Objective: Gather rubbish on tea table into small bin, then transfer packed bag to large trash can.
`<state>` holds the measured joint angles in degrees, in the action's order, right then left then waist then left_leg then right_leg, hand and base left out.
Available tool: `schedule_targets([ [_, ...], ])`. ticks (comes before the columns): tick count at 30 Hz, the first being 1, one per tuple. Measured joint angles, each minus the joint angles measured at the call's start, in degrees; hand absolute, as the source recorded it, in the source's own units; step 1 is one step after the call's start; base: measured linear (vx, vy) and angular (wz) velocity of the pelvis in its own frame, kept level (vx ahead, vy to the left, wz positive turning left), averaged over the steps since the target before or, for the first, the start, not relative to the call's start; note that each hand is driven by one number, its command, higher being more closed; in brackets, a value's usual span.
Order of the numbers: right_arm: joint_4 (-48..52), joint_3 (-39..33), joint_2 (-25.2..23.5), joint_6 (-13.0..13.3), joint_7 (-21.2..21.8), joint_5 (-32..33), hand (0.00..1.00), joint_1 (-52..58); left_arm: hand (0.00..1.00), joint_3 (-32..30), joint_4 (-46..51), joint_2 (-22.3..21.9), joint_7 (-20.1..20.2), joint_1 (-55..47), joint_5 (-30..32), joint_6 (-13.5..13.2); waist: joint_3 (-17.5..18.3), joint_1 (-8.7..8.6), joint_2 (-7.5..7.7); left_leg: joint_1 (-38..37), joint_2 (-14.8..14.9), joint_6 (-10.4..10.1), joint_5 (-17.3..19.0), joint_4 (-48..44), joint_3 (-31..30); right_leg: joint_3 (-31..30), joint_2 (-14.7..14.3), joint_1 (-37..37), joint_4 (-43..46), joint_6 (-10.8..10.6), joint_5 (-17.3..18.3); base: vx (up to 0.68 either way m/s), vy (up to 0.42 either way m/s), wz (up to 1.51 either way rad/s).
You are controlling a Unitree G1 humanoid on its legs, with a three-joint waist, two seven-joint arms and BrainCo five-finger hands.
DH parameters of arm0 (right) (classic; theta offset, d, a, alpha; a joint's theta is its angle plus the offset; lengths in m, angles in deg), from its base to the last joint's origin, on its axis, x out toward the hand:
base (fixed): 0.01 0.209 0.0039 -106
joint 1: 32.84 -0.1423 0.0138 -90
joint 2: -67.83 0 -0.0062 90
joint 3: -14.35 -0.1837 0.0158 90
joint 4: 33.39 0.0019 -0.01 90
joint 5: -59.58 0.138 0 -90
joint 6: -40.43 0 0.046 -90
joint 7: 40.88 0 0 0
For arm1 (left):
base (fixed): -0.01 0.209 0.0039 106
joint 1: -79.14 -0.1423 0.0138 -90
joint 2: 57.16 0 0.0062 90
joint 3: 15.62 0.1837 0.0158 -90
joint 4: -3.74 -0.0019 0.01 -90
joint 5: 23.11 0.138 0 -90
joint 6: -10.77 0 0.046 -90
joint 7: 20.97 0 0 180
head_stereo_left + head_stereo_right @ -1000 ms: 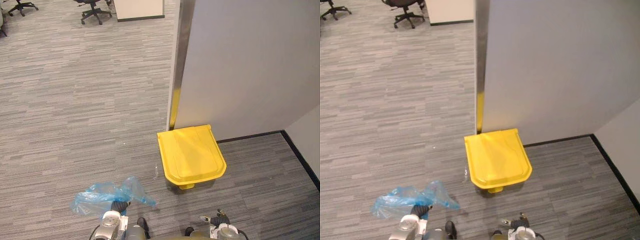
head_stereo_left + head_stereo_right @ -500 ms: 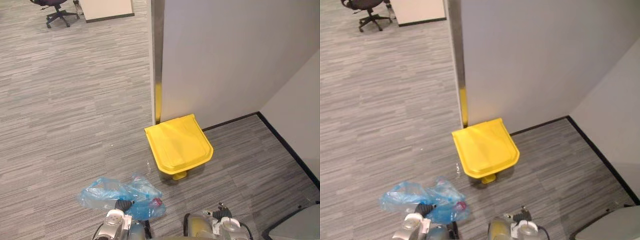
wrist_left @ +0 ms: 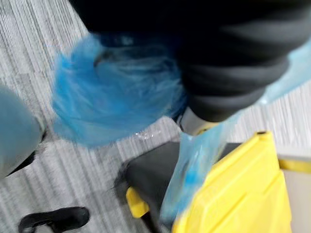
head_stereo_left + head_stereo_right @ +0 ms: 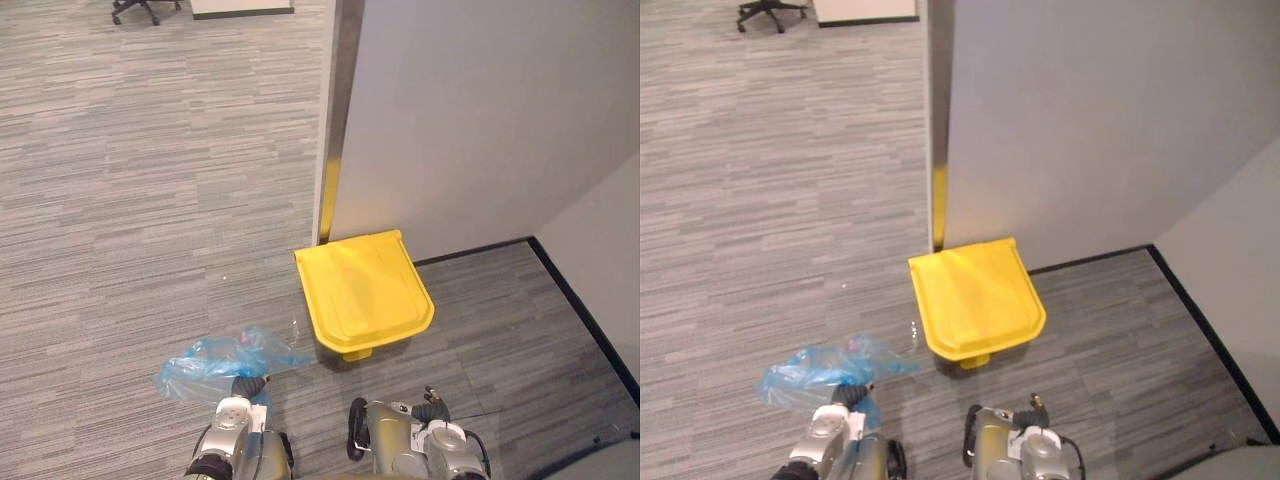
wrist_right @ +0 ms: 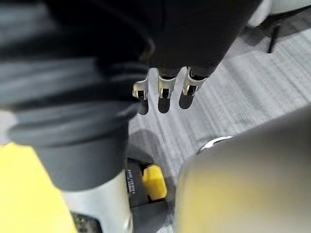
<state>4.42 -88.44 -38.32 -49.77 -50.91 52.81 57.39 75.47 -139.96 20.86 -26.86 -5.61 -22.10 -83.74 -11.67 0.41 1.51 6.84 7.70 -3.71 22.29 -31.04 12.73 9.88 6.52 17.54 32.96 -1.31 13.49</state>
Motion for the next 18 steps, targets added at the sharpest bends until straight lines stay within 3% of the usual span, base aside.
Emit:
schedule_targets([
  [2, -0.01, 0.03, 0.49, -0.26, 0.17, -0.07, 0.00, 0.62, 1.00, 0.06, 0.08, -1.56, 0.19, -0.16, 0.00, -0.01, 2.31, -0.06, -1.62, 0.25, 0.80, -0.40, -0.09, 1.28, -1.05, 1.09, -0.83, -0.38, -1.28, 0.07, 0.06, 0.19, -0.092, 0.15],
  [7, -0.33, 0.05, 0.66, -0.22, 0.41, -0.09, 0.00, 2.10, 1.00, 0.14, 0.17, -2.91, 1.56, -1.82, 0.10, 0.00, 4.94, -0.53, -2.72, -4.10, 2.55, -2.21, -1.19, 6.21, -2.18, 2.75, -2.99, -5.95, -5.38, 0.52, -0.26, 0.13, -0.056, 0.13],
  [11, -1.08, 0.30, 0.20, -0.22, 0.46, -0.08, 0.00, 2.96, 1.00, 0.17, 0.21, -1.97, 1.63, -3.33, 0.06, 0.01, 6.60, -0.38, -1.40, -6.16, 3.12, -3.25, -2.39, 8.49, -2.48, 2.55, -3.70, -7.53, -5.35, 0.90, -0.53, 0.07, -0.030, 0.14],
  [18, -2.83, 0.73, 0.31, -0.19, 0.71, -0.15, 0.00, 2.89, 1.00, 0.71, -0.26, -0.67, 1.55, -4.15, 0.01, 0.07, 6.00, 0.29, 0.42, -8.98, 0.62, -3.18, -6.16, 11.21, 0.87, 1.69, -1.21, -7.48, -3.92, 0.94, -1.10, -0.04, 0.020, -0.07],
])
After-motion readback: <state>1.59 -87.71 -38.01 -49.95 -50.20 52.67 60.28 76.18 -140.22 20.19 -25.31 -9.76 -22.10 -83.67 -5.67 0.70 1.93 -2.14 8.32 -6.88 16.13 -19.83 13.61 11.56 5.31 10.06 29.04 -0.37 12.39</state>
